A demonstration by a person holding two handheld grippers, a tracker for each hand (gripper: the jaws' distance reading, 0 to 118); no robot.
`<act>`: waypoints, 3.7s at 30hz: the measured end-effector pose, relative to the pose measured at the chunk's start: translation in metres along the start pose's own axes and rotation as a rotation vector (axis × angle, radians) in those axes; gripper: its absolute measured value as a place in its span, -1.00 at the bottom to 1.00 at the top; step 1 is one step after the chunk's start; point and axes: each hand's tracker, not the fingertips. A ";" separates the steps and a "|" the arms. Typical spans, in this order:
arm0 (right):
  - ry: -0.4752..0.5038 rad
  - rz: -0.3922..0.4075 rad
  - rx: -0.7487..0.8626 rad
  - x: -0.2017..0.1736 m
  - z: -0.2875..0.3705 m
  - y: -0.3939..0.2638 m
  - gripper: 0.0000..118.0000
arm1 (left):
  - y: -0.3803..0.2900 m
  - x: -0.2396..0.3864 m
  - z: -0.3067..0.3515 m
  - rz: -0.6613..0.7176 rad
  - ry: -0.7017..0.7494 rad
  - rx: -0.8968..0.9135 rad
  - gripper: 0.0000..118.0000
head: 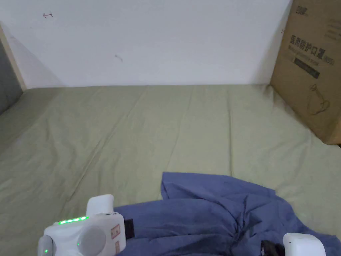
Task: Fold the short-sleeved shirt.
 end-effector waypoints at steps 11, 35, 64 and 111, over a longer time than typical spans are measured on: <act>-0.028 -0.002 -0.094 0.006 -0.036 -0.008 -1.00 | 0.035 0.000 -0.113 -0.092 0.154 -0.283 0.22; 0.210 0.212 -0.486 0.024 -0.323 0.172 0.43 | 0.034 0.011 -0.005 -0.164 0.099 0.026 -0.96; 0.149 -0.104 0.014 0.125 -0.085 0.345 -0.91 | 0.163 0.002 0.141 -0.172 0.168 0.369 -0.96; 0.015 -0.241 -0.028 0.130 -0.159 0.442 -0.91 | 0.371 0.052 0.031 -0.308 0.240 0.391 -0.96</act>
